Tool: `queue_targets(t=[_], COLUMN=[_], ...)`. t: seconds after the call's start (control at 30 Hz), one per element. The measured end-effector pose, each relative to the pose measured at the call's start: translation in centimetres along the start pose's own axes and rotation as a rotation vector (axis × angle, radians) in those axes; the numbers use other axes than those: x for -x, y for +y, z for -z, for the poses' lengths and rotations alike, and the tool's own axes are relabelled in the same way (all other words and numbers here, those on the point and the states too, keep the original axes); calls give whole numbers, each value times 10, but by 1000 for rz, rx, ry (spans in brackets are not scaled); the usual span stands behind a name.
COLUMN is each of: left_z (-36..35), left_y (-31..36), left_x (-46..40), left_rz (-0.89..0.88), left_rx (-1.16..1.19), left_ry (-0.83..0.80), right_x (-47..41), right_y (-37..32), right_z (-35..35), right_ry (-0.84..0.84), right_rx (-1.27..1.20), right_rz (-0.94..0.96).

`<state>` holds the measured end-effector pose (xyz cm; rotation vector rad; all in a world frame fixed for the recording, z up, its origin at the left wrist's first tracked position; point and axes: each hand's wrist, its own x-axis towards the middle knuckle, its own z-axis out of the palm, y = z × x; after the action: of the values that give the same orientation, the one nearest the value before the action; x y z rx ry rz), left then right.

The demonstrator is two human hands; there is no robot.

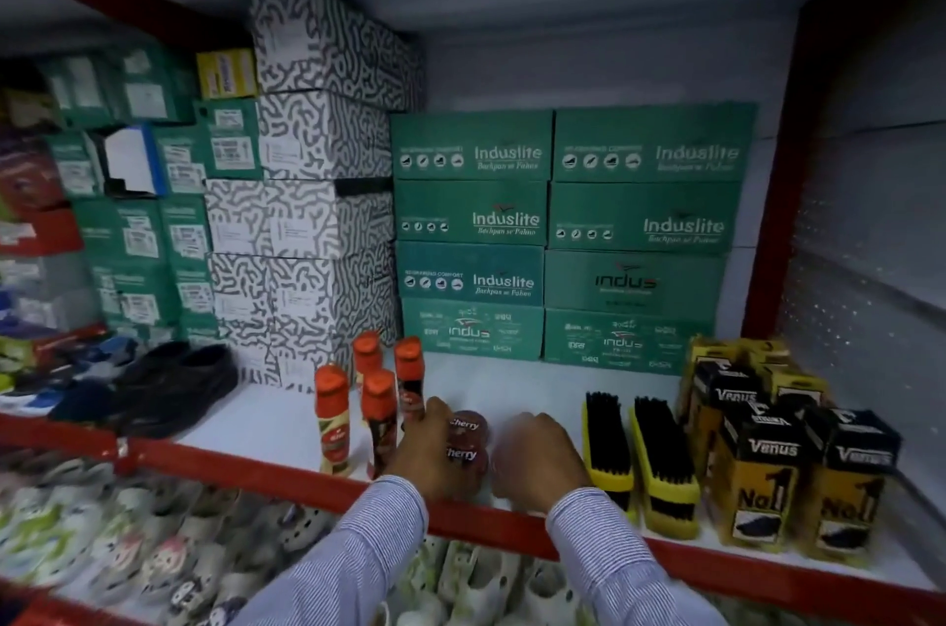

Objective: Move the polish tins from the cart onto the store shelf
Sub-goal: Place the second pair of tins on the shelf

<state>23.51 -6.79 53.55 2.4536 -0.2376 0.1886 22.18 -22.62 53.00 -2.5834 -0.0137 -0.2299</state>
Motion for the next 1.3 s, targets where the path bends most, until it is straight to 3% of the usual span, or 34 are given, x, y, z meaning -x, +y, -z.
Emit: queue_targets(t=[0.3,0.47,0.83,1.3], left_z=[1,-4,-25,-12], left_y=[-12,-10,-17,-16], left_x=[-20,-49,-69,-56], left_rz=[-104,-114,-120,-169], left_rx=[-67,-90,-82,-70], left_ry=[-162,-93,-65,6], right_x=[-19,-45,-62,-46], right_y=[14,16,16,16], right_z=[-11,3,-10,5], right_ry=[-60,30,10,59], right_rx=[4,-42,-52,-114], right_rz=[2,-29,-85,0])
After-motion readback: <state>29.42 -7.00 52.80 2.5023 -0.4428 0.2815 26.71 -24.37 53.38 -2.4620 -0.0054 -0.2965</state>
